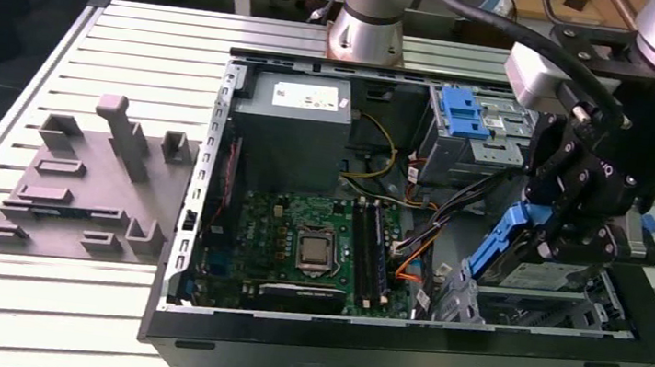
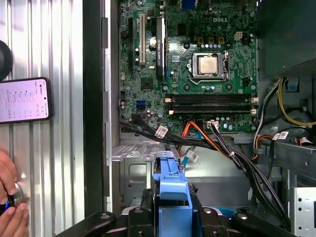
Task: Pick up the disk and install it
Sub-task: 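Insert the disk into the insertion slot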
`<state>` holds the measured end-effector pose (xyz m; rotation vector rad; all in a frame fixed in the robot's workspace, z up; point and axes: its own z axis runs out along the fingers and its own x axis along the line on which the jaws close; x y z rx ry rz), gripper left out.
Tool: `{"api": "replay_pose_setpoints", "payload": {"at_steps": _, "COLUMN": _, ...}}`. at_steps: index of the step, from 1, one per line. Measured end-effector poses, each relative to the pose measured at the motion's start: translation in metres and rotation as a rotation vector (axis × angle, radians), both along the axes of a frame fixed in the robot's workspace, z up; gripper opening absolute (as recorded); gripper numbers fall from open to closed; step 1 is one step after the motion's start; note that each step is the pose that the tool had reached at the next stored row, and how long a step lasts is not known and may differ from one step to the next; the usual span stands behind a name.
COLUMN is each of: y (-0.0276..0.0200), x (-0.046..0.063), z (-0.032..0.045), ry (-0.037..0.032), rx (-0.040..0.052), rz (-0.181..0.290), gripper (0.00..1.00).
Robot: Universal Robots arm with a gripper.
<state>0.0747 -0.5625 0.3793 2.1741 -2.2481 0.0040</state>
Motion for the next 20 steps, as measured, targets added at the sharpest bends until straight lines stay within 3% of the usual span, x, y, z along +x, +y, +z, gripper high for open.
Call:
{"api": "replay_pose_setpoints", "payload": {"at_steps": 4, "y": 0.0000, "x": 0.000, "z": -0.0003, "ry": 0.0000, "rx": 0.0002, "rz": 0.000, "gripper": 0.38}}
{"api": "replay_pose_setpoints", "payload": {"at_steps": 7, "y": 0.0000, "x": 0.000, "z": -0.0007, "ry": 0.0000, "rx": 0.0005, "rz": 0.000, "gripper": 0.50}}
{"api": "replay_pose_setpoints", "payload": {"at_steps": 11, "y": 0.0000, "x": 0.000, "z": -0.0058, "ry": 0.0000, "rx": 0.0002, "rz": 0.000, "gripper": 0.50}}
{"api": "replay_pose_setpoints", "payload": {"at_steps": 14, "y": 0.0000, "x": 0.000, "z": -0.0114, "ry": 0.0000, "rx": 0.0003, "rz": 0.000, "gripper": 0.42}}
{"api": "replay_pose_setpoints", "payload": {"at_steps": 19, "y": 0.0000, "x": 0.000, "z": -0.0176, "ry": -0.0006, "rx": 0.0002, "rz": 0.000, "gripper": 0.19}}
{"api": "replay_pose_setpoints", "payload": {"at_steps": 20, "y": 0.0000, "x": 0.000, "z": -0.0182, "ry": -0.0008, "rx": 0.0002, "rz": 0.000, "gripper": 0.19}}
